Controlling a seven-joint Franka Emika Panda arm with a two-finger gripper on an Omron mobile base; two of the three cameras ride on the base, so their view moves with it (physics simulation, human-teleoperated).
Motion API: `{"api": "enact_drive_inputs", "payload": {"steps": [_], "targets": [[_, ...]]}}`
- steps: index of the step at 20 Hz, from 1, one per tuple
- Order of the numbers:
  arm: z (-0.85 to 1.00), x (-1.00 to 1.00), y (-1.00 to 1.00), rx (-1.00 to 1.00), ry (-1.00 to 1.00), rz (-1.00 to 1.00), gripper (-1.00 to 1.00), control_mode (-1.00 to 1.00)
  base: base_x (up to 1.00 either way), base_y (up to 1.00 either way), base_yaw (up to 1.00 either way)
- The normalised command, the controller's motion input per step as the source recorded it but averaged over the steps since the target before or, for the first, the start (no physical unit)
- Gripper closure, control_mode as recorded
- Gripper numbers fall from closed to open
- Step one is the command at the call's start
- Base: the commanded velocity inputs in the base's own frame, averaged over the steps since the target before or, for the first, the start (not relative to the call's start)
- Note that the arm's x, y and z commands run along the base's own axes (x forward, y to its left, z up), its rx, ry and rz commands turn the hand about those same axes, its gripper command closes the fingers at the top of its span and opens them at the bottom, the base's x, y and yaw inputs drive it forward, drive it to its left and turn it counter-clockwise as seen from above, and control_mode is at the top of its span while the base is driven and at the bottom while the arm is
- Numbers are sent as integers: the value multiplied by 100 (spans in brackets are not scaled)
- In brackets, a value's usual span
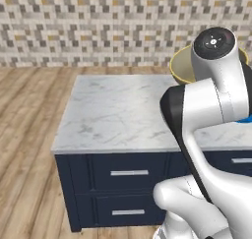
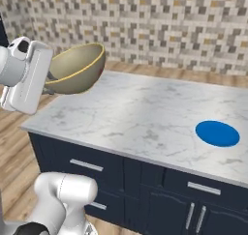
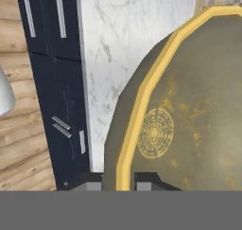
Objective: Move the bowls from the cabinet to the plates on the dining table.
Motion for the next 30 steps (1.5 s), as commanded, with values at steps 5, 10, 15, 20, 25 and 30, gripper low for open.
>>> {"api": "enact_drive_inputs", "payload": {"steps": [5,10,15,20,25,30], "targets": [[0,0,0,0,0,0,100,100,12,-61,-16],[0,0,0,0,0,0,100,100,37,-47,-9],[0,0,0,0,0,0,100,100,44,-29,-5],[0,0,0,0,0,0,100,100,42,-30,-5],[0,0,0,0,0,0,100,100,40,-40,-4],[0,0,0,0,0,0,100,100,35,-43,-3]]}}
